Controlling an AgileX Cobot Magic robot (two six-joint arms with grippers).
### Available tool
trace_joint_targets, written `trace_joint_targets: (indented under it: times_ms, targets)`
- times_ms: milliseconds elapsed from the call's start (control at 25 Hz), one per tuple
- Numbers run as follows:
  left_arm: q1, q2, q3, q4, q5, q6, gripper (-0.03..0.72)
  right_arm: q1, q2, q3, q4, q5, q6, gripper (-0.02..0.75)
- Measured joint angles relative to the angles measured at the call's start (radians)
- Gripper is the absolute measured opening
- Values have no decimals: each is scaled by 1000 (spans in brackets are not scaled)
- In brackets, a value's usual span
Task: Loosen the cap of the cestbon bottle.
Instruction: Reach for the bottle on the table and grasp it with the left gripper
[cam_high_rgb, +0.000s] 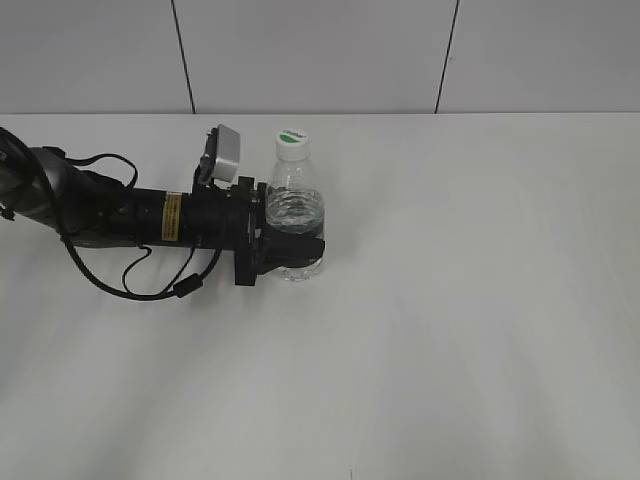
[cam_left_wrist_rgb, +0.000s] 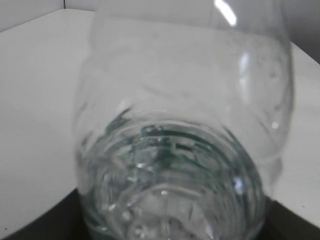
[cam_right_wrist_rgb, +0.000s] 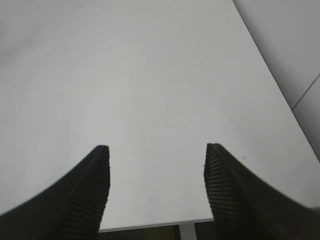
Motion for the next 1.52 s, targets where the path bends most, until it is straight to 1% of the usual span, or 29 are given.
trace_joint_targets:
  times_ms: [120,280,520,640,800,920,1000,1080,1200,1400,1520]
  targets:
    - [0,0,0,-3,0,0,414,0,47,-11,31,0,20,459]
    - [0,0,0,-4,0,0,414,0,183,-54,88,1,22,459]
    - [0,0,0,-4,0,0,414,0,362,-132,99,-26,21,459]
    - [0,0,0,-4,0,0,414,0,431,-156,113,-68,-13,459]
    - [-4,0,0,-6,0,0,414,0,562,-203,139,-73,-71,459]
    - [-22,0,0,-11,2,0,414,0,677,-250,161,-72,-83,459]
    - [-40,0,0,-11,3,0,414,0,756,-295,178,-61,-88,459]
    - [-59,1,0,-11,3,-1,414,0,868,-347,198,-26,-88,459]
    - [-87,2,0,-11,3,-1,414,0,976,-433,234,24,-82,459]
    - [-111,2,-4,-14,8,-1,414,0,1141,-590,263,106,-53,458]
    - [-119,3,-8,-21,13,0,414,0,1233,-674,264,121,-36,458]
